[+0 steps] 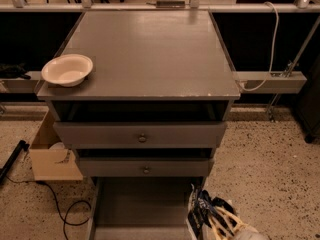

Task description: Pick blue chip bag from bottom drawer and place on counter

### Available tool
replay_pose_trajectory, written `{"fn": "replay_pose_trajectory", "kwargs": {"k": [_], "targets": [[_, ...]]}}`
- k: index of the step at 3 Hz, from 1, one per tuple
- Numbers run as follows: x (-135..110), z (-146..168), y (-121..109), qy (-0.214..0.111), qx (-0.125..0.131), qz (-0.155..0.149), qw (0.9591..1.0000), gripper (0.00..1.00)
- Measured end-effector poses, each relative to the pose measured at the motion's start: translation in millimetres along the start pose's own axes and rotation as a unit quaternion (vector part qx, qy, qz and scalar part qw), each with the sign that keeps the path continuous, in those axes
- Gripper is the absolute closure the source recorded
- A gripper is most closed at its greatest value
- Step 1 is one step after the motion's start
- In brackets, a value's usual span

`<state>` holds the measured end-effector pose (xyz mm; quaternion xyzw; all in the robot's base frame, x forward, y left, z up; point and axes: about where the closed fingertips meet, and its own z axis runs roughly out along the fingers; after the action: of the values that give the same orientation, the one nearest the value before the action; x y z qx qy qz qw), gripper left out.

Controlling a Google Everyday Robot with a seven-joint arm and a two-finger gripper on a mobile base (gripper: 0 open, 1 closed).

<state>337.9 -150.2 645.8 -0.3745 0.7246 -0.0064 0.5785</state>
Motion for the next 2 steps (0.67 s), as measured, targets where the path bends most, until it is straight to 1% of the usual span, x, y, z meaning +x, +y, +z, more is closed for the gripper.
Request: {"fn": "replay_pose_trajectory", "kwargs": {"k": [1, 2], "targets": [[-48.4, 54.9, -37.5, -0.015, -0.017, -0.051, 0.9984, 1.00], [-48.4, 54.9, -37.6, -0.015, -0.018, -0.051, 0.9984, 1.00]]}}
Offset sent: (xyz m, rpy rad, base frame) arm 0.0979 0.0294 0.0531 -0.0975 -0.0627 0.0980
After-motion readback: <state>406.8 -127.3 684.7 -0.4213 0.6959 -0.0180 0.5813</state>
